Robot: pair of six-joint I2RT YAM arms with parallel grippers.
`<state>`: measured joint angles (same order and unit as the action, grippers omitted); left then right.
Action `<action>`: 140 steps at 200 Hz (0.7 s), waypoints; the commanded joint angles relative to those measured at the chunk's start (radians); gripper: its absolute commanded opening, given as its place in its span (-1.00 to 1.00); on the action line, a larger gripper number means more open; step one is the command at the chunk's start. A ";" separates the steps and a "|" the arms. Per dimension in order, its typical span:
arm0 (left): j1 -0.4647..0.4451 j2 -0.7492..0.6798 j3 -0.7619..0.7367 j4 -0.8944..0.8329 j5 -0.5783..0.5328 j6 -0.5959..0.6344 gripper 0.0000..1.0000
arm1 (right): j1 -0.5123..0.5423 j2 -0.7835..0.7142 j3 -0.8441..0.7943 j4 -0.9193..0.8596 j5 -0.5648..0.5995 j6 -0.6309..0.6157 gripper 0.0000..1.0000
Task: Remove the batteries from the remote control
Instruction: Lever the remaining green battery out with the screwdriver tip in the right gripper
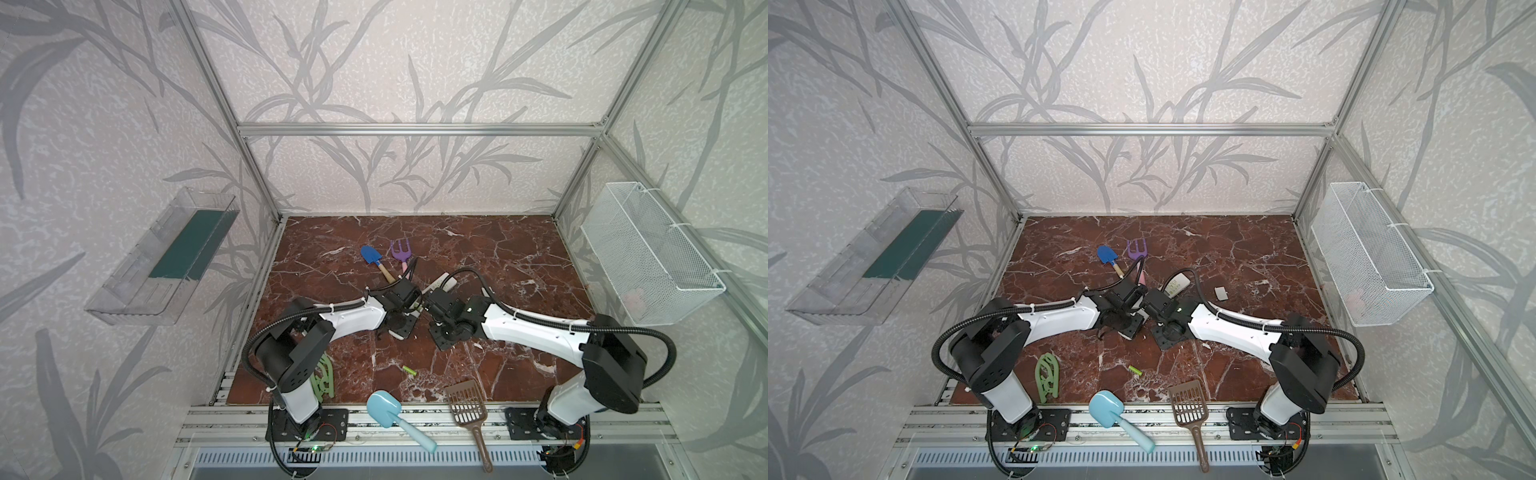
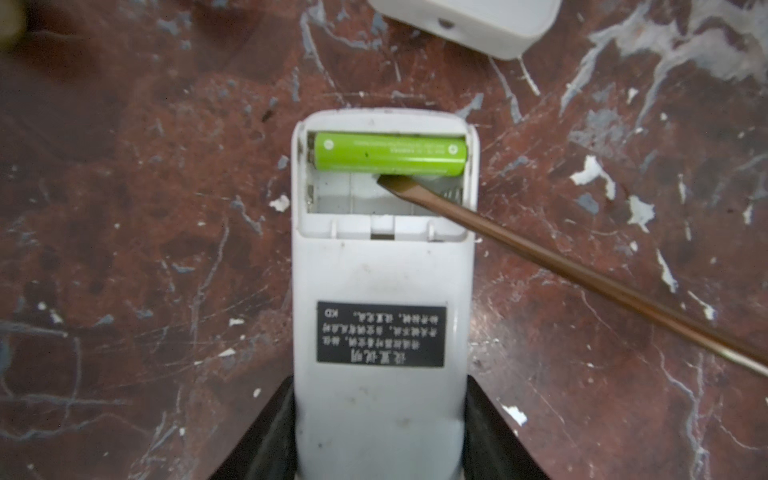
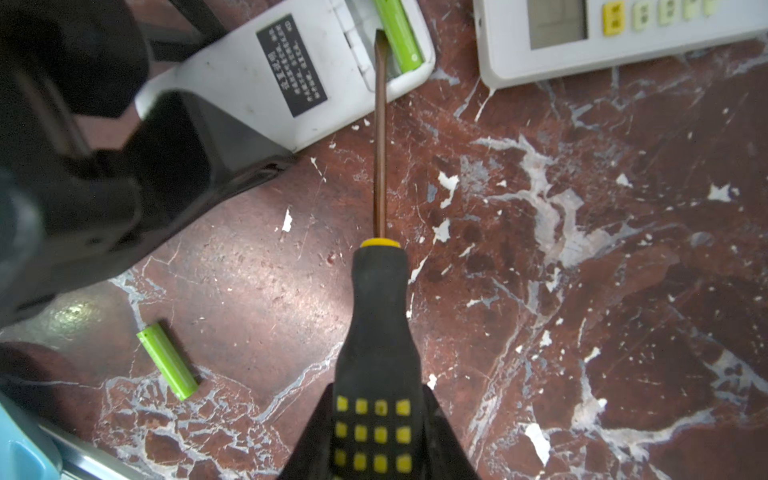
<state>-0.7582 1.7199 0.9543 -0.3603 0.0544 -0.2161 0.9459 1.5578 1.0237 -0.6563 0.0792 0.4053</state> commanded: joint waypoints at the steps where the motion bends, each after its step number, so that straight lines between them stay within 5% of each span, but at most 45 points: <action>1: -0.029 0.007 -0.002 -0.099 0.120 0.019 -0.15 | 0.014 -0.014 -0.042 -0.104 -0.016 0.051 -1.00; 140: -0.081 0.033 0.055 -0.174 0.092 0.038 -0.21 | 0.041 0.056 -0.035 -0.039 -0.039 0.089 -1.00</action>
<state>-0.8066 1.7370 0.9993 -0.4522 0.0475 -0.1936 0.9779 1.5692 0.9955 -0.6479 0.0700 0.4801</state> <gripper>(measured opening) 0.527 0.279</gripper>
